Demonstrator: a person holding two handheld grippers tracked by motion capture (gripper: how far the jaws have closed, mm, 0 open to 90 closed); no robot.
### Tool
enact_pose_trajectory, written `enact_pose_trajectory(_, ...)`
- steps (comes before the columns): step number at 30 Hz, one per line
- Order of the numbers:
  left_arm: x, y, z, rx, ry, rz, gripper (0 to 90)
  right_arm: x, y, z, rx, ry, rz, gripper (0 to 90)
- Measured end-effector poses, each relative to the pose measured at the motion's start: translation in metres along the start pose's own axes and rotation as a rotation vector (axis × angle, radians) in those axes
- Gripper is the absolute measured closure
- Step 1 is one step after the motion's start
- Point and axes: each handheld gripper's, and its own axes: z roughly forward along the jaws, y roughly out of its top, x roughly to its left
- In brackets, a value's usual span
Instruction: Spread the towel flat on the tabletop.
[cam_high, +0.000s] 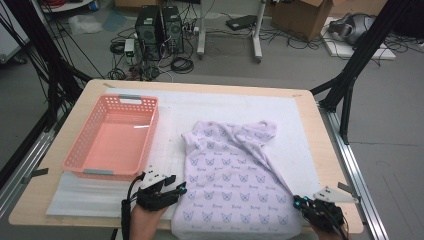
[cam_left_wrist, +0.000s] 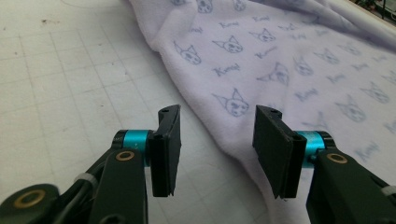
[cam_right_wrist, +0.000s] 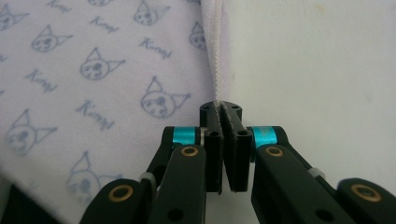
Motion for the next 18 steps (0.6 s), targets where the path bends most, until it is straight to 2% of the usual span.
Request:
enact_pose_trajectory(5, -0.001, 0.007, 0.008, 0.016, -0.009, -0.007, 50.6, -0.002, -0.015, -0.019, 0.019, 0.027, 0.01, 84.7)
enact_pose_trajectory(7, -0.005, 0.01, 0.015, 0.039, -0.017, 0.012, 50.6, -0.001, -0.014, -0.02, -0.002, 0.028, 0.018, 75.0)
enact_pose_trajectory(10, -0.012, 0.01, 0.028, 0.09, -0.021, 0.037, 52.8, -0.002, -0.006, -0.019, -0.057, 0.019, 0.035, 68.2)
enact_pose_trajectory(11, -0.014, 0.009, 0.03, 0.11, -0.021, 0.051, 57.6, -0.002, -0.003, -0.019, -0.068, 0.017, 0.043, 68.2)
enact_pose_trajectory(12, -0.018, 0.007, 0.032, 0.102, 0.018, 0.09, 65.7, -0.003, 0.0, -0.018, -0.076, 0.012, 0.041, 67.8)
enact_pose_trajectory(13, -0.02, 0.006, 0.031, 0.098, 0.04, 0.115, 76.3, -0.004, 0.002, -0.016, -0.08, 0.008, 0.045, 67.7)
enact_pose_trajectory(14, -0.021, 0.007, 0.03, 0.105, 0.025, 0.098, 84.9, -0.004, 0.005, -0.014, -0.081, 0.006, 0.051, 67.7)
enact_pose_trajectory(18, -0.023, 0.002, 0.02, 0.114, 0.034, 0.095, 86.6, -0.006, 0.014, 0.002, -0.063, 0.008, 0.056, 67.7)
